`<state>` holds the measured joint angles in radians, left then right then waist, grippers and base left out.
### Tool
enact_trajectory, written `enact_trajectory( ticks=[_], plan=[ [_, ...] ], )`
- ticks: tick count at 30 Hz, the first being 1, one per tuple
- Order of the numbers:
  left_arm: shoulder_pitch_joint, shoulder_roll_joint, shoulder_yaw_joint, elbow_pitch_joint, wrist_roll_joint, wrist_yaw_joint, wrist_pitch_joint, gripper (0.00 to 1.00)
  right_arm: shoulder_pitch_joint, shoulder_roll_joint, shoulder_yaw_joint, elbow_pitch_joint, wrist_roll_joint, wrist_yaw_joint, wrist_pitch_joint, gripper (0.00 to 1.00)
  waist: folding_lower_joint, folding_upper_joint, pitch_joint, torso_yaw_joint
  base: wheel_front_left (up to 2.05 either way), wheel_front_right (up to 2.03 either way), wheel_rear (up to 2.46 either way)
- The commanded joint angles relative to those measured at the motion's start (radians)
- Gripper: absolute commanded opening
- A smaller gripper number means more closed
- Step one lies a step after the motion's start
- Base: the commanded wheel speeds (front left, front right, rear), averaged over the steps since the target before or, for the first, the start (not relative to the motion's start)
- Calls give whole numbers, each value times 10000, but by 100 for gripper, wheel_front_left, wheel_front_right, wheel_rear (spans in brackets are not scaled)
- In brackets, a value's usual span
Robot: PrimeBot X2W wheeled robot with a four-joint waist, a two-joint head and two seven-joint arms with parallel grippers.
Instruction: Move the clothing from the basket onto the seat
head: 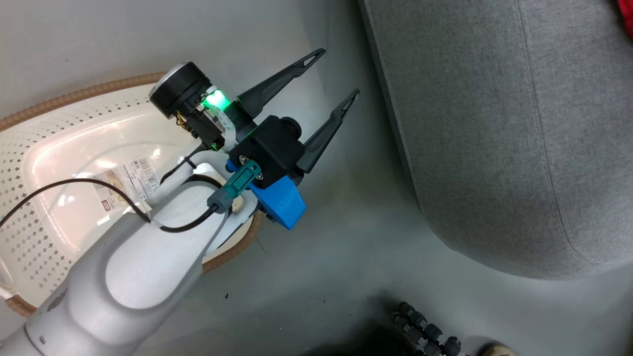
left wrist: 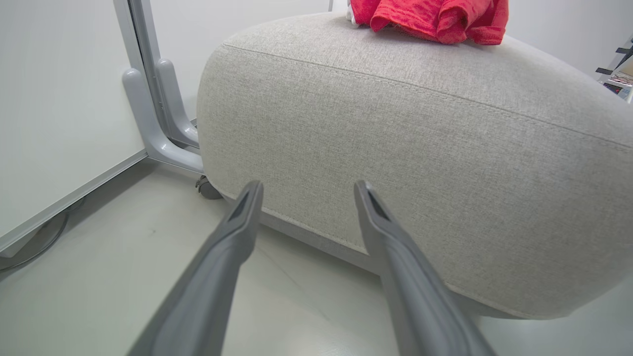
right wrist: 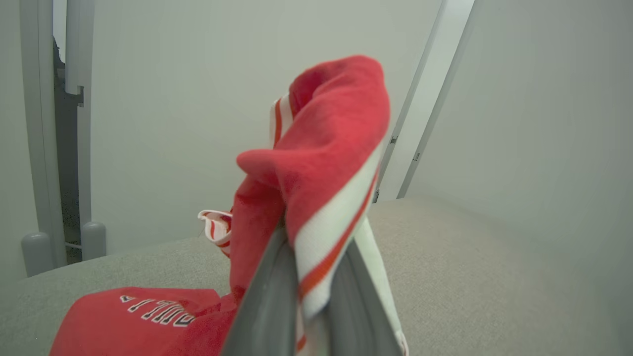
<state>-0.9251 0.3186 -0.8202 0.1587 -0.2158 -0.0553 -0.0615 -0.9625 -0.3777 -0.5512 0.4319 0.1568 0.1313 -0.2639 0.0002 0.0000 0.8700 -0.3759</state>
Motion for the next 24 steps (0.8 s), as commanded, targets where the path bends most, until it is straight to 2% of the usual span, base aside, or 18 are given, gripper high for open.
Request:
enact_trajectory(
  ticks=[1, 9, 10, 11, 15, 24],
  plan=[
    [-128, 131, -6, -67, 35, 46, 42, 100, 202, 221, 145, 191, -349, -11, -7, 0, -2, 0, 78, 67, 0, 0, 0],
    [-120, 275, -23, -139, -34, 110, 93, 100, 312, 843, 272, 1129, -631, -11, -7, 0, -2, 0, 42, 36, 0, 0, 0],
    [-106, 272, -31, -137, -42, 130, 80, 100, 300, 827, 284, 1157, -639, -11, -7, 43, -2, 0, 4, 24, 0, 0, 0],
    [-95, 257, -44, -129, -55, 140, 46, 100, 296, 761, 275, 1161, -656, -11, -7, 100, -2, 0, -45, 16, 0, 0, 0],
    [24, 143, -80, 13, -119, 181, -163, 100, 613, 707, 351, 968, -624, -11, -7, 100, -2, 0, -415, 34, 0, 0, 0],
    [580, -323, -56, 750, -548, 362, -1111, 100, 2728, 1099, 887, -811, -754, -11, -8, 100, -2, 0, -2078, 257, 0, 0, 0]
  ],
)
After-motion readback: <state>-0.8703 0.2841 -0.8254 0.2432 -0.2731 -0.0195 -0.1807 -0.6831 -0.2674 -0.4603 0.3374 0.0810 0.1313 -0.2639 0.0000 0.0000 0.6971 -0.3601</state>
